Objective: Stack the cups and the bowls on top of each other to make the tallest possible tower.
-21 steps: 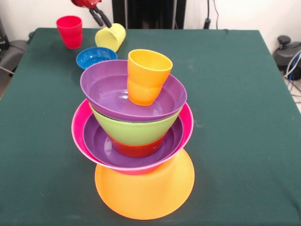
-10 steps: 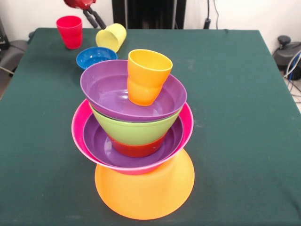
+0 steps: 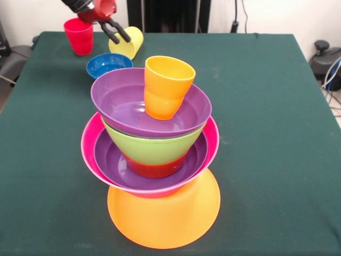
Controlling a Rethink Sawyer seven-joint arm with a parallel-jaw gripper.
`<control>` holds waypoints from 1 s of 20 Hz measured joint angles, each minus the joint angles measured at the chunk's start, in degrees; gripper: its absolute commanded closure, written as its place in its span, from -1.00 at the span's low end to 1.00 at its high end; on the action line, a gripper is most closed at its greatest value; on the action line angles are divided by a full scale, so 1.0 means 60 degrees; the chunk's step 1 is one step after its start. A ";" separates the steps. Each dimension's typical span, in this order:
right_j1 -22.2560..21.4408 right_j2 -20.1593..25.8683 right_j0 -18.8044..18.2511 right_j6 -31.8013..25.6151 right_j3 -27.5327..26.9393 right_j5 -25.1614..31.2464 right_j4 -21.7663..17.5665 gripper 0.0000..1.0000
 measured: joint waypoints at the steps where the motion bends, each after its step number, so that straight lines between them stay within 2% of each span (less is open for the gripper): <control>1: 0.0185 0.0114 -0.0001 -0.0551 -0.0056 0.0248 0.0065 -1.00; 10: 0.0436 0.0478 0.0012 -0.2082 -0.0164 0.1166 0.0597 -1.00; 20: 0.0449 0.0525 0.0021 -0.2205 -0.0569 0.1440 0.0763 -1.00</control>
